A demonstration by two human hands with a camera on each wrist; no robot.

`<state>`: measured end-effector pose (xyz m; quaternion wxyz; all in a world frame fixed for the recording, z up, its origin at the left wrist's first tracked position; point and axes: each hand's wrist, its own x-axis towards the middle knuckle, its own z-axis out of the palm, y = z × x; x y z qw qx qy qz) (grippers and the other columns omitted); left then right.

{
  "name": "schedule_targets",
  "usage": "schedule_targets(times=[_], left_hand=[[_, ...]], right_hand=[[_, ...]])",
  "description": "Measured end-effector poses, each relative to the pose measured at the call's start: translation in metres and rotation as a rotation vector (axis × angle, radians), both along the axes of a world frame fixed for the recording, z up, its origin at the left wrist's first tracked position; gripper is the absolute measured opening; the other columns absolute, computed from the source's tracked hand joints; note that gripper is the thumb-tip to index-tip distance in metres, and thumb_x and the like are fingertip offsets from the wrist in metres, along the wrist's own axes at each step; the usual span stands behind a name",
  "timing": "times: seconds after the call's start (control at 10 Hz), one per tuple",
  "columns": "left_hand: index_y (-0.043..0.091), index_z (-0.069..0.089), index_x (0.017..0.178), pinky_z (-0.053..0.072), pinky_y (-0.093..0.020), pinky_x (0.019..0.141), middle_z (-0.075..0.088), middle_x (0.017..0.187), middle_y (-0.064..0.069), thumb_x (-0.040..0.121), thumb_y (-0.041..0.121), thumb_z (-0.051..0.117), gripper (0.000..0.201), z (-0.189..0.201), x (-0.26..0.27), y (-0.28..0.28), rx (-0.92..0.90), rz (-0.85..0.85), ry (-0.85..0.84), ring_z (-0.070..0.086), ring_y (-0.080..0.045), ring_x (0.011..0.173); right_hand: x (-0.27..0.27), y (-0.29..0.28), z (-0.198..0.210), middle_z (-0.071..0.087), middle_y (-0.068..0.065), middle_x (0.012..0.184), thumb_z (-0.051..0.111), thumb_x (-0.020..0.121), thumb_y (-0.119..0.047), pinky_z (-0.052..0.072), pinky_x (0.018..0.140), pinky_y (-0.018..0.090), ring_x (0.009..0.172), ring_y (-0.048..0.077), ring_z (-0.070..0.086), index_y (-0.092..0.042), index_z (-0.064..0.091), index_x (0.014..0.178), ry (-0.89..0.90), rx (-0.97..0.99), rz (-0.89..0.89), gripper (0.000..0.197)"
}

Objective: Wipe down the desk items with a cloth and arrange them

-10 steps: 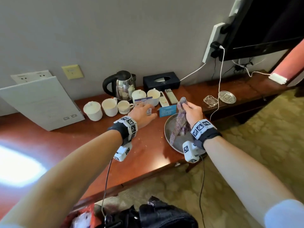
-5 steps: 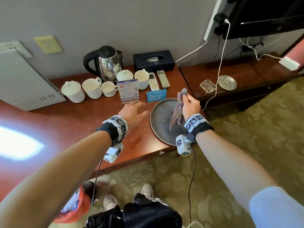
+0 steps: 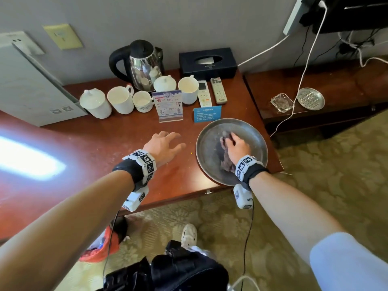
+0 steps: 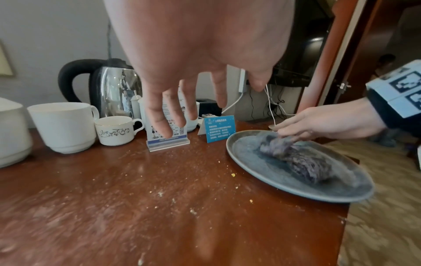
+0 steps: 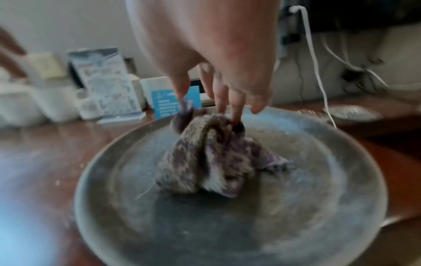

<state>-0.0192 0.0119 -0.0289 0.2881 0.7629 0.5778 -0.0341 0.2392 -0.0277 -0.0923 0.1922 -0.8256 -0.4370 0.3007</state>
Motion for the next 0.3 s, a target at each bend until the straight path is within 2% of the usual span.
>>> schedule_targets(times=[0.1, 0.2, 0.3], left_hand=[[0.038, 0.046, 0.141, 0.043, -0.050, 0.106, 0.041, 0.151, -0.005, 0.095, 0.064, 0.044, 0.053, -0.001, -0.005, 0.002, -0.011, -0.044, 0.053, 0.037, -0.026, 0.137], [0.036, 0.045, 0.142, 0.043, -0.050, 0.106, 0.042, 0.151, -0.005, 0.096, 0.063, 0.045, 0.054, 0.003, -0.009, 0.005, -0.016, -0.033, 0.081, 0.037, -0.027, 0.137], [0.036, 0.045, 0.142, 0.045, -0.047, 0.101, 0.044, 0.149, -0.004, 0.096, 0.062, 0.044, 0.053, 0.008, -0.008, 0.009, 0.032, -0.013, 0.131, 0.043, -0.027, 0.133]], right_hand=[[0.004, -0.001, 0.000, 0.043, 0.008, 0.153, 0.042, 0.102, -0.044, 0.017, 0.117, 0.051, 0.138, 0.033, 0.041, -0.022, 0.022, 0.157, -0.122, -0.224, 0.140, 0.062], [0.008, -0.005, 0.008, 0.045, 0.008, 0.150, 0.048, 0.098, -0.047, 0.022, 0.116, 0.055, 0.137, 0.032, 0.043, -0.019, 0.028, 0.153, -0.193, -0.219, 0.145, 0.064], [0.014, -0.005, 0.014, 0.056, 0.009, 0.133, 0.056, 0.093, -0.047, 0.045, 0.101, 0.045, 0.118, 0.030, 0.056, -0.020, 0.045, 0.138, -0.185, -0.121, 0.132, 0.053]])
